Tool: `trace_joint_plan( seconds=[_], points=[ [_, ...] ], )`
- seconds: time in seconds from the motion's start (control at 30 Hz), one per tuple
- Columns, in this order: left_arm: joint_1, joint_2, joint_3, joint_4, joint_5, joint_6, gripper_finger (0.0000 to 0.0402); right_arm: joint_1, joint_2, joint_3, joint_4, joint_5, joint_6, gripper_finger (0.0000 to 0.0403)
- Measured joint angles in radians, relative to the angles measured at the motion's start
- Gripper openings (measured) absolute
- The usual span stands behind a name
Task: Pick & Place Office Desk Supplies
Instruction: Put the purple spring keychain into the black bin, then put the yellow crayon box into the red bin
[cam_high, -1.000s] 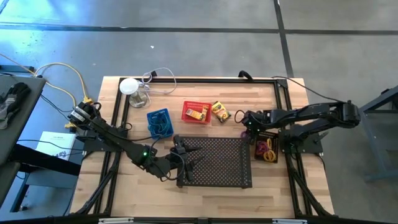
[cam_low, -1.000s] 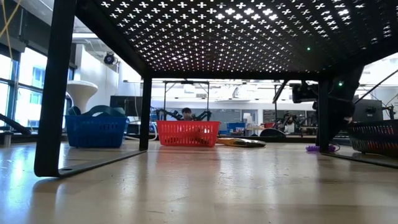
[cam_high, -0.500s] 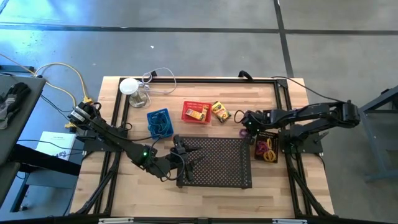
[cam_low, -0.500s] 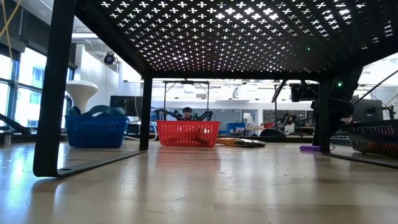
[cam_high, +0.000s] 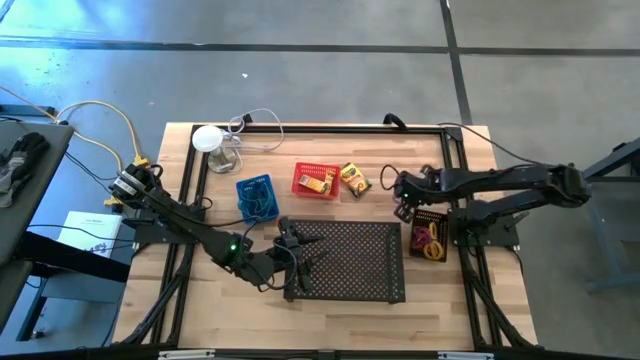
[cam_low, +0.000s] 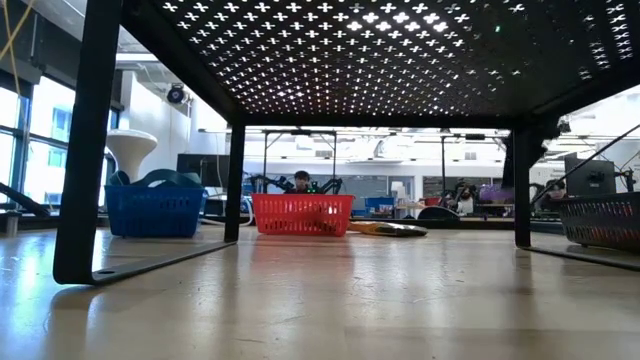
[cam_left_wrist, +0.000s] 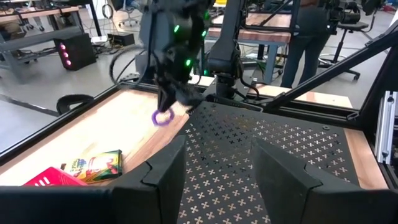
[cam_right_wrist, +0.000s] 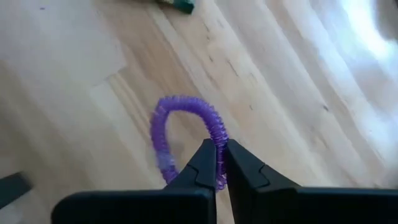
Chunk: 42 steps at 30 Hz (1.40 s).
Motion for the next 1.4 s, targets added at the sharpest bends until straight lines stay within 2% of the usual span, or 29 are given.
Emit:
trace_joint_plan(
  seconds=[0.23, 0.43, 0.63, 0.77, 0.83, 0.93, 1.1, 1.4],
  points=[
    [0.0, 0.0, 0.0, -0.012, 0.0, -0.001, 0.0172, 0.127, -0.058, 0.116, -0.262, 0.008, 0.264, 0.0005],
    [0.003, 0.0, 0.0, -0.052, 0.001, -0.003, 0.0172, 0.25, -0.071, 0.127, -0.439, -0.131, 0.614, 0.0005],
    [-0.003, 0.0, 0.0, -0.051, 0.001, -0.003, 0.0172, 0.393, -0.042, 0.127, -0.462, -0.198, 0.824, 0.0005],
    [-0.02, 0.0, 0.0, -0.055, 0.004, -0.003, 0.0172, 0.457, -0.01, 0.123, -0.5, -0.196, 0.946, 0.0005],
    [-0.032, 0.0, 0.0, -0.059, 0.004, -0.003, 0.0172, 0.477, 0.006, 0.101, -0.512, -0.233, 1.004, 0.0005],
    [-0.049, 0.0, 0.0, -0.062, 0.003, -0.003, 0.0172, 0.49, 0.038, 0.065, -0.513, -0.278, 1.052, 0.0006],
    [-0.069, 0.0, 0.0, -0.066, 0.004, -0.003, 0.0172, 0.484, 0.083, 0.061, -0.501, -0.23, 1.069, 0.0022],
    [-0.093, 0.0, 0.0, -0.084, 0.003, -0.002, 0.0172, 0.499, 0.088, 0.062, -0.501, -0.247, 1.042, 0.0116]
  ],
)
